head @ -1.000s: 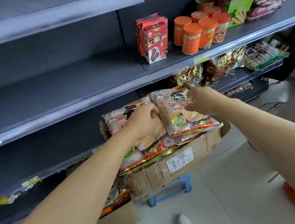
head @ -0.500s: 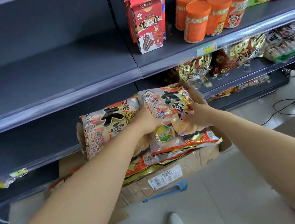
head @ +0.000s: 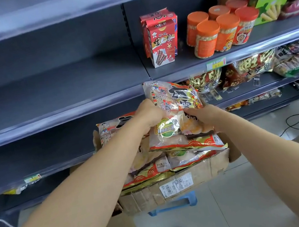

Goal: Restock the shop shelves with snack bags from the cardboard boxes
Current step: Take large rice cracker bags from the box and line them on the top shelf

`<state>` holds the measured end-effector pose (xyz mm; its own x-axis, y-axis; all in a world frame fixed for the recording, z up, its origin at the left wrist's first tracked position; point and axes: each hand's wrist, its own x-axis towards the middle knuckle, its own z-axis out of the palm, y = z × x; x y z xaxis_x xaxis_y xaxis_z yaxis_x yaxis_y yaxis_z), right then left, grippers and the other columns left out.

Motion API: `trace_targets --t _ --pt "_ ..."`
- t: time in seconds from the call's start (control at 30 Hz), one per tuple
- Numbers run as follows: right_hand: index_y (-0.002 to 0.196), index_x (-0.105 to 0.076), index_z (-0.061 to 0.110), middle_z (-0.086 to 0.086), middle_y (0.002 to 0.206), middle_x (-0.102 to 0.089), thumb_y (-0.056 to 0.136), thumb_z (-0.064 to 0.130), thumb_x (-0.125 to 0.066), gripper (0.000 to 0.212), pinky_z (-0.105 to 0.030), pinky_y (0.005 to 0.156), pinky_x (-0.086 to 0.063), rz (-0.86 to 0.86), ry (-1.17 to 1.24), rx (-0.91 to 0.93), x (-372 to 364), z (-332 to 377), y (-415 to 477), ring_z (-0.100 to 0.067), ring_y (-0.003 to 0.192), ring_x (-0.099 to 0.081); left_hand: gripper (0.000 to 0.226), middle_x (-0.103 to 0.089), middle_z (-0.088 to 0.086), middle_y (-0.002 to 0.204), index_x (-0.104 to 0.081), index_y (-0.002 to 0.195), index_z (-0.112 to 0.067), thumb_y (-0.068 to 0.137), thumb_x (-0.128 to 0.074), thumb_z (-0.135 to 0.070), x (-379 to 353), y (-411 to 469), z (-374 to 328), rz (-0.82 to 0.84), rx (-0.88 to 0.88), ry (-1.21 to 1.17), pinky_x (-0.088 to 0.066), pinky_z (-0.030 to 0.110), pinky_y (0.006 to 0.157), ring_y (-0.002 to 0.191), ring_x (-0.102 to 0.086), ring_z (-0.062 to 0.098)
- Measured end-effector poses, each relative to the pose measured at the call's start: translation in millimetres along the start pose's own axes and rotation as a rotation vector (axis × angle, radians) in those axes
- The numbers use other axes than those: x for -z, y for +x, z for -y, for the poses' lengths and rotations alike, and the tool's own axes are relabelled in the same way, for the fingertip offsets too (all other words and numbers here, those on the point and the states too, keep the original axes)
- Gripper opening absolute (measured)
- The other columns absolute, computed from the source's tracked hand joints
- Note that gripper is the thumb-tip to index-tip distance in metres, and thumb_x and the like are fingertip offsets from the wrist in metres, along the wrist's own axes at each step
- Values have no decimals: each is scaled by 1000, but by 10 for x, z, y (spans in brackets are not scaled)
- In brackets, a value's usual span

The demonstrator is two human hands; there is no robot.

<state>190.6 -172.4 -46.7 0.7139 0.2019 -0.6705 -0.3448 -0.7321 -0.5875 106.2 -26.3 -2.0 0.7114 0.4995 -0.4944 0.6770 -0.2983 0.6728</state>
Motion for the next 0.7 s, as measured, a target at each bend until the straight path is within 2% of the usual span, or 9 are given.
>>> trace_targets --t 0.07,0.13,0.17,0.2,0.27,0.33,0.47,0.53,0.7 --pt "136 -43 3 -13 135 -49 84 60 -56 78 -38 80 -41 -60 -14 60 -14 190 -194 -33 117 -51 18 -66 5 99 -58 93 -14 83 -70 -20 231 -162 -64 -41 -56 5 -53 37 88 95 -65 24" --pt "128 -50 1 -14 124 -56 80 64 -57 79 -35 78 -48 -114 -17 129 -47 387 -385 -30 102 -58 14 -64 4 87 -56 79 -13 84 -68 -16 479 -296 -85 -78 -115 -2 -53 39 87 90 -64 24" --pt "123 -52 1 -13 116 -60 78 66 -58 79 -34 76 -53 -134 -10 172 -85 497 -495 -28 93 -61 11 -65 6 89 -57 80 -11 84 -66 -14 621 -348 -71 -98 -140 -1 -53 40 87 89 -65 24" --pt "120 -53 2 -12 110 -63 78 65 -59 77 -35 76 -56 -154 7 218 -131 615 -618 -27 87 -63 9 -67 9 97 -59 89 -8 84 -65 -13 764 -412 -57 -127 -165 7 -54 43 87 92 -66 26" --pt "118 -54 5 -10 103 -63 77 63 -61 71 -38 77 -57 -209 48 315 -265 865 -913 -24 82 -63 38 -62 11 117 -54 117 -8 81 -63 -16 1085 -524 -3 -205 -193 20 -56 45 86 99 -64 30" --pt "127 -48 11 -10 117 -57 73 66 -61 78 -39 82 -56 -262 81 405 -469 1150 -1237 -26 92 -62 55 -55 10 125 -44 130 -11 80 -65 -22 1473 -681 83 -283 -234 13 -54 44 87 103 -62 31" --pt "143 -31 9 -14 139 -41 74 65 -62 94 -45 95 -50 -345 136 549 -1052 1741 -1884 -34 116 -53 48 -60 10 115 -54 118 -14 72 -62 -27 2336 -992 383 -430 -365 5 -58 44 76 85 -67 26" --pt "146 -27 9 -15 144 -33 78 62 -62 93 -47 100 -45 -358 149 605 -1402 2012 -2182 -37 122 -48 43 -60 9 114 -54 116 -15 75 -63 -23 2756 -1189 602 -513 -394 12 -59 43 73 84 -66 23" --pt "144 -26 13 -12 142 -31 78 59 -64 88 -48 100 -46 -309 192 742 -2227 2655 -2718 -34 121 -48 49 -48 2 123 -40 129 -15 85 -62 -9 3704 -1618 1111 -755 -409 -10 -53 42 86 98 -57 21"
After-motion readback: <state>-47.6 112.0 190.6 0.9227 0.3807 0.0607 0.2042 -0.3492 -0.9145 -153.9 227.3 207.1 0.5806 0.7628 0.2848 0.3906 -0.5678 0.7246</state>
